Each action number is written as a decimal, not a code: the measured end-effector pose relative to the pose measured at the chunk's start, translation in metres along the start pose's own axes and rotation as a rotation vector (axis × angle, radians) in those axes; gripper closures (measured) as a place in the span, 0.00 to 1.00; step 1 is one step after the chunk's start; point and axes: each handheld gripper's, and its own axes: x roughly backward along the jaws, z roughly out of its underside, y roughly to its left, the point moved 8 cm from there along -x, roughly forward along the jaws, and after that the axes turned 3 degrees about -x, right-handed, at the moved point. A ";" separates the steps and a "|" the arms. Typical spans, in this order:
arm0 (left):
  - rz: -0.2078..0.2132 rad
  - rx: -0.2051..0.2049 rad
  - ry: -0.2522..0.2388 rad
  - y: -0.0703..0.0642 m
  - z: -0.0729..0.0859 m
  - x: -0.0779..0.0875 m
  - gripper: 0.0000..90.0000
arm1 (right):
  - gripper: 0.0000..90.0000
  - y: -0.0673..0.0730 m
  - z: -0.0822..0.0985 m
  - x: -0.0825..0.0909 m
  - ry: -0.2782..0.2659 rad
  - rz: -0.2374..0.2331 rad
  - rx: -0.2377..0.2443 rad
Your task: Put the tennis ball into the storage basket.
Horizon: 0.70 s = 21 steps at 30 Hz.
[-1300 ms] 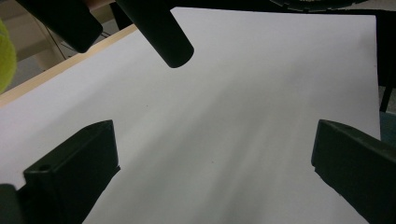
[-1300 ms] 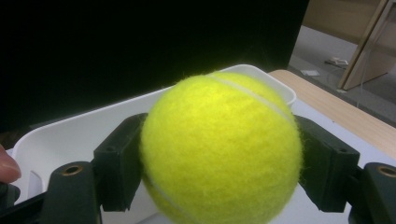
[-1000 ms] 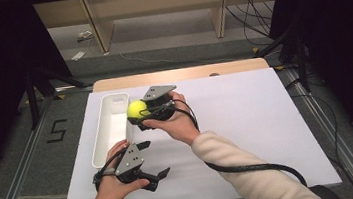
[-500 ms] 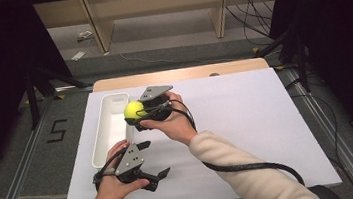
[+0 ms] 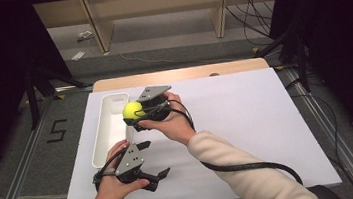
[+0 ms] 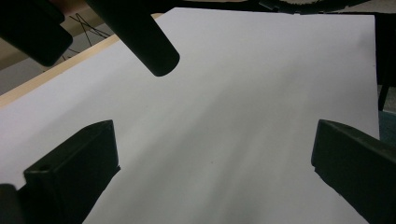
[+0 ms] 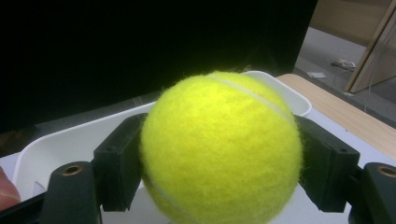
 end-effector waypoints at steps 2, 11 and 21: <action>0.000 0.000 0.001 0.000 0.000 0.000 0.00 | 0.29 0.001 -0.001 0.000 -0.002 0.000 0.003; 0.001 0.000 0.001 0.000 0.000 0.000 0.00 | 0.29 0.001 -0.003 -0.002 -0.005 0.000 0.005; 0.001 -0.003 0.001 0.000 0.000 0.000 0.00 | 0.29 0.002 -0.003 -0.005 0.001 -0.003 0.003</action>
